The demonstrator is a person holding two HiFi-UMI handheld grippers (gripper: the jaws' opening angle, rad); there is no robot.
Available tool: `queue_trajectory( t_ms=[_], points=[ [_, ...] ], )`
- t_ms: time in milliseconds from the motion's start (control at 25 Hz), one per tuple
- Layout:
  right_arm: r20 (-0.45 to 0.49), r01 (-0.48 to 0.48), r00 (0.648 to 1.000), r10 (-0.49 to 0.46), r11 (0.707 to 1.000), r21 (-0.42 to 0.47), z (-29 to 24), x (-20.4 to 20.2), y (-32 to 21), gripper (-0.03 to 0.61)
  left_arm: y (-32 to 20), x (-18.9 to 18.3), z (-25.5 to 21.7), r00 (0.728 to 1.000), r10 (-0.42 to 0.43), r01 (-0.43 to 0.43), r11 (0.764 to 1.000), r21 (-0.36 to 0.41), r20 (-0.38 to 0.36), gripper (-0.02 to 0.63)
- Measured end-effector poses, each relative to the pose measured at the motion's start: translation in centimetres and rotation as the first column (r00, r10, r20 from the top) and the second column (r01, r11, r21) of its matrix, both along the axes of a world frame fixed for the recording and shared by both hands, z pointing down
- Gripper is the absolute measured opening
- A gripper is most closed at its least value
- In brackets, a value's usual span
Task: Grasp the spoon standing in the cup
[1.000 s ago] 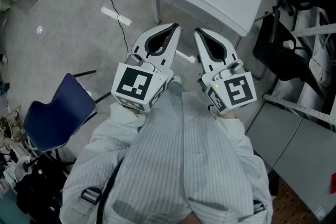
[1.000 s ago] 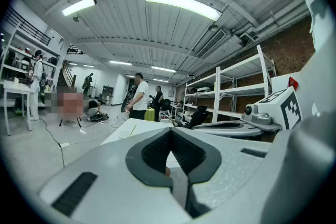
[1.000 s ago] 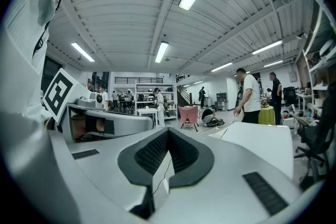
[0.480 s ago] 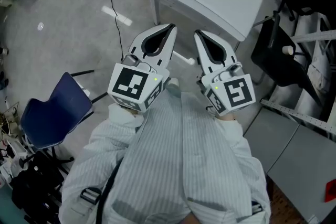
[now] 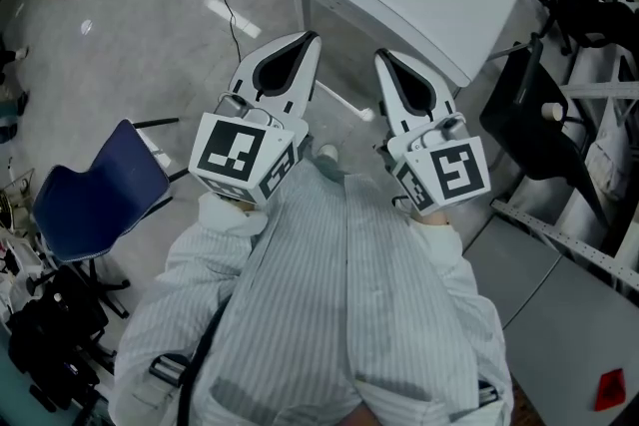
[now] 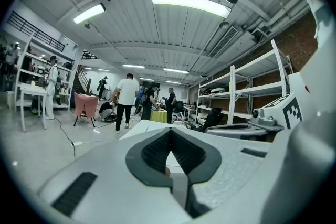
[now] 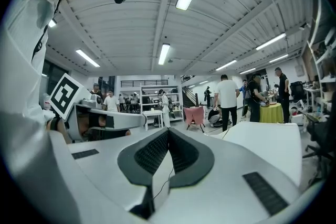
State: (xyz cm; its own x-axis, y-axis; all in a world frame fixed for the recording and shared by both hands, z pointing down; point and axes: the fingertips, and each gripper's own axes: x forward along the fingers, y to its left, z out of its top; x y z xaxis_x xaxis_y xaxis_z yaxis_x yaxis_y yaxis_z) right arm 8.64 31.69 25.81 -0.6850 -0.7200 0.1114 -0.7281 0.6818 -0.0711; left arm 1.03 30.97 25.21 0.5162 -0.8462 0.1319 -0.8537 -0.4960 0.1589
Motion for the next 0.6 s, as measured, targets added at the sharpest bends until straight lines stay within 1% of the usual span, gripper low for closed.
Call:
queue_trajectory(
  t_ms=[120, 280, 480, 600],
  points=[
    [-0.003, 0.004, 1.0, -0.004, 1.0, -0.002, 0.4, -0.5, -1.5, 0.009, -1.5, -0.8, 0.1, 1.0, -0.01, 0.01, 1.0, 0.005, -0.003, 0.006],
    [-0.013, -0.002, 1.0, 0.002, 1.0, 0.002, 0.4, -1.7, -4.4, 0.009, -4.3, -1.9, 0.3, 1.0, 0.001, -0.001, 1.0, 0.012, -0.002, 0.006],
    [-0.014, -0.014, 1.0, 0.015, 1.0, 0.0, 0.4, -4.3, -9.4, 0.009, -9.8, -4.3, 0.2, 0.999, 0.031, -0.031, 0.999, 0.005, -0.027, 0.006],
    [-0.016, -0.034, 0.999, 0.034, 0.999, -0.005, 0.4, -5.7, -12.6, 0.009, -13.2, -5.6, 0.0, 0.998, 0.062, -0.062, 0.998, 0.008, -0.017, 0.006]
  ],
)
